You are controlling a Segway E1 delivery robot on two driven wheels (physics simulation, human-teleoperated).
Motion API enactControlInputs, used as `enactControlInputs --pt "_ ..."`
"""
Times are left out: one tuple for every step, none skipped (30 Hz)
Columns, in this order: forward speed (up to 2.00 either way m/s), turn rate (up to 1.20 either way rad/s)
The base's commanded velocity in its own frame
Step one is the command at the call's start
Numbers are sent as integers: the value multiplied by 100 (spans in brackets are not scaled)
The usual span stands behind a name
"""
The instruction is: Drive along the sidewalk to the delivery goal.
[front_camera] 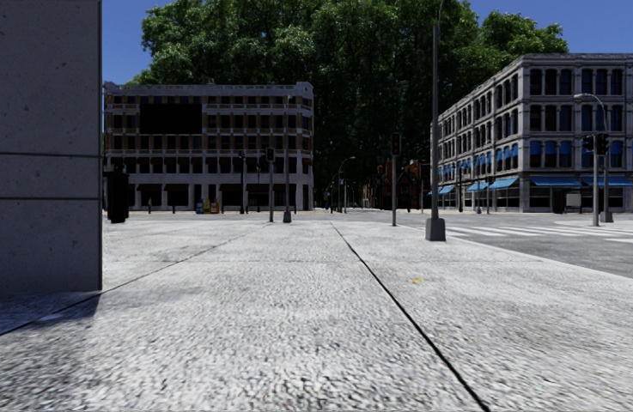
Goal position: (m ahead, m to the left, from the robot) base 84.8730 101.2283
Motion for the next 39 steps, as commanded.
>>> enactControlInputs --pt "200 0" --pt "200 0" --pt "200 0" --pt "200 0" --pt "200 0" --pt "200 0" --pt "200 0" --pt "200 0" --pt "200 0" --pt "200 0" --pt "200 0" --pt "200 0" --pt "200 0" --pt "200 0" --pt "200 0" --pt "200 0" --pt "200 0" --pt "200 0" --pt "200 0" --pt "200 0" --pt "200 0" --pt "200 0" --pt "200 0" --pt "200 0" --pt "200 0" --pt "200 0" --pt "200 0" --pt "200 0" --pt "200 0" --pt "200 0" --pt "200 0" --pt "200 0" --pt "200 0" --pt "200 0" --pt "200 0" --pt "200 0" --pt "200 0" --pt "200 0" --pt "200 0"
